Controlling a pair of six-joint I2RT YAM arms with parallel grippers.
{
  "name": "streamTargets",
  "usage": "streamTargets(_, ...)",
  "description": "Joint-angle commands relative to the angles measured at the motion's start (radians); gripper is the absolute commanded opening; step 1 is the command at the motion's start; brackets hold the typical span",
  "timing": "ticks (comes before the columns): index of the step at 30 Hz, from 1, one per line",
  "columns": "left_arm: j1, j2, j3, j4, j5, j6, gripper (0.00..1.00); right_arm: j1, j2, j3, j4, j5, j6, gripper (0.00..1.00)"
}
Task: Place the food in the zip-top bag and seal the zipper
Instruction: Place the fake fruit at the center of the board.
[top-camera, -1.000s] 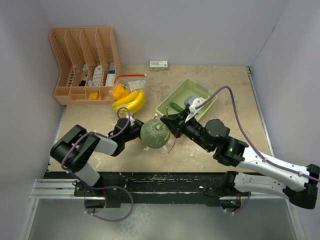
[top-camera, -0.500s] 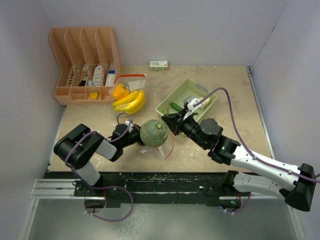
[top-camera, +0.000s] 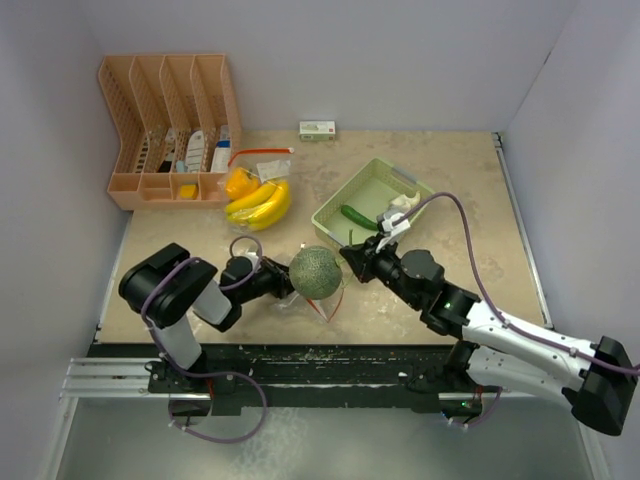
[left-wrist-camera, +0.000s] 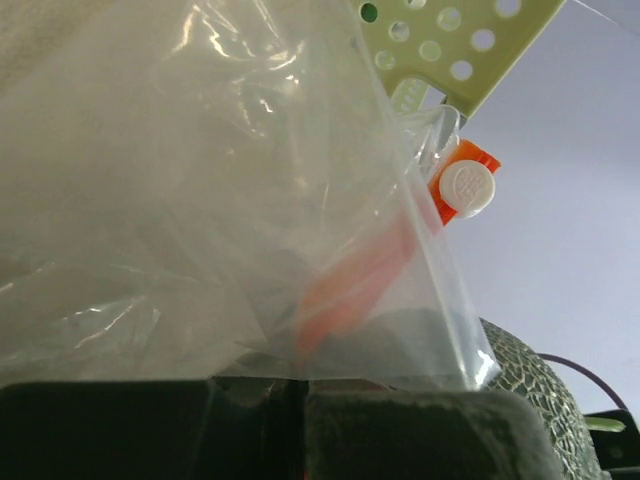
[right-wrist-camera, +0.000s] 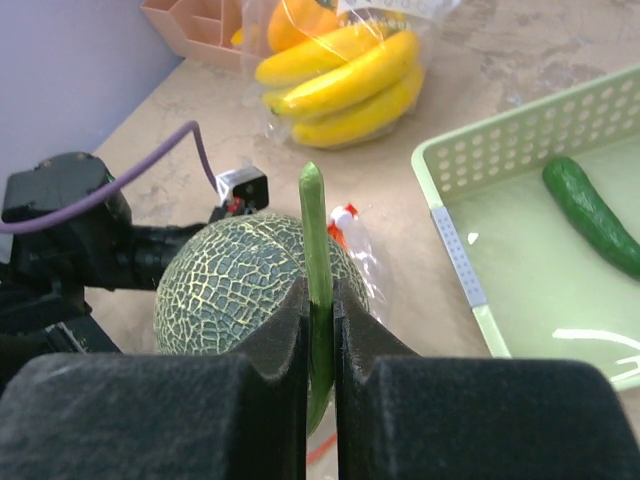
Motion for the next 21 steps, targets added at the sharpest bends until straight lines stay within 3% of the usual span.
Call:
streamTargets(1,0.019,-0.099,0.023,0.078,0.016,-0.001,0.00,0.004,-0.070,-0.039,-0.034,0.001,0.050,0.00)
streamTargets(9,0.055,-0.367,0.138,-0.372,0.046,0.155,0.00,0.002,-0.108,-0.064,-0.087,0.010,0.051,0.00)
streamTargets(15,0.056,-0.435,0.188,-0.505,0.082,0.210,0.00,0.002,-0.057,-0.058,-0.114,0.038,0.050,0.00)
streamTargets(21,0.056,-0.474,0.183,-0.583,0.098,0.246,0.00,0.002,-0.066,-0.041,-0.192,0.196,0.081,0.00)
